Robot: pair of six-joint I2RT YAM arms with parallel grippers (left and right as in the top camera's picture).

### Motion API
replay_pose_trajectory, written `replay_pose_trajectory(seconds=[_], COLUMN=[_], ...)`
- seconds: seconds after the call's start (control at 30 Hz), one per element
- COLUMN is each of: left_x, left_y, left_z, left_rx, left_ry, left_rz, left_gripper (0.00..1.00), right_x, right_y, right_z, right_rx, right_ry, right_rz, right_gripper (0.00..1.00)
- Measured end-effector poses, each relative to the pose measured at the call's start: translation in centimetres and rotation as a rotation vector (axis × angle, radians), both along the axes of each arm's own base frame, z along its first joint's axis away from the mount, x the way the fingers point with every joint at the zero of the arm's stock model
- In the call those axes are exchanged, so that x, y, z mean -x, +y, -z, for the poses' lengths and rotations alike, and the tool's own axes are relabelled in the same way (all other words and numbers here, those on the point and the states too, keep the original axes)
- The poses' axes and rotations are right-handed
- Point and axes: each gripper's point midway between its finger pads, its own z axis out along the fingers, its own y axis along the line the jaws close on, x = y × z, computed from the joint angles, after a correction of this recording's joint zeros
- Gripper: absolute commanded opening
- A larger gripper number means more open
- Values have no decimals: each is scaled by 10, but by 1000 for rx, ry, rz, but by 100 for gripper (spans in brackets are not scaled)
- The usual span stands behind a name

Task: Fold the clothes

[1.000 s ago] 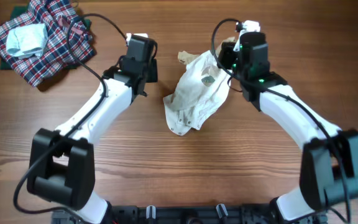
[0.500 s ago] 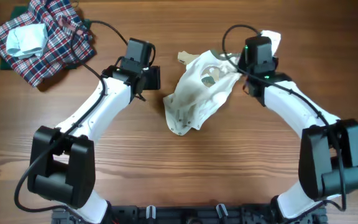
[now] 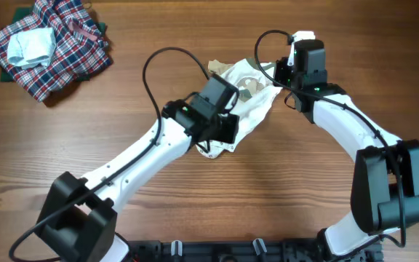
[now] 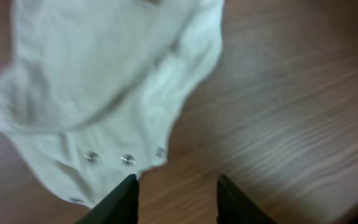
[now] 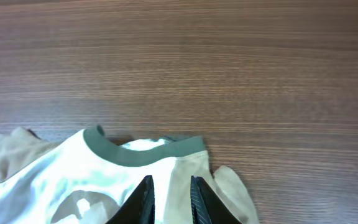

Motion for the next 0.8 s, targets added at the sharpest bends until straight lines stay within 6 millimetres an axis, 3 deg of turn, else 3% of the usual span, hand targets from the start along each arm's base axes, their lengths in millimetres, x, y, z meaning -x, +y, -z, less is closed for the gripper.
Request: replay_pose_trajectory(seconds=[0.03, 0.13, 0.23, 0.37, 0.43, 0.5, 0.8], left_x=[3, 7, -2, -10, -10, -10, -33], left_y=[-3, -8, -17, -27, -28, -28, -18], left_z=[1, 4, 13, 41, 64, 71, 81], left_rx=[10, 24, 44, 45, 27, 22, 41], left_ry=[16, 42, 29, 57, 106, 123, 107], left_rz=[0, -3, -3, -4, -26, -37, -101], left_gripper=[5, 4, 4, 4, 4, 4, 4], right_x=[0, -1, -4, -7, -7, -5, -3], right_y=[0, 2, 1, -9, -16, -17, -12], right_z=[0, -1, -5, -7, -5, -3, -2], right_rx=[-2, -12, -47, -98, -119, -124, -144], right_ry=[0, -6, -23, -25, -15, -4, 10], right_rz=[-3, -5, 17, 47, 60, 60, 42], right_gripper=[19, 13, 10, 9, 9, 9, 9])
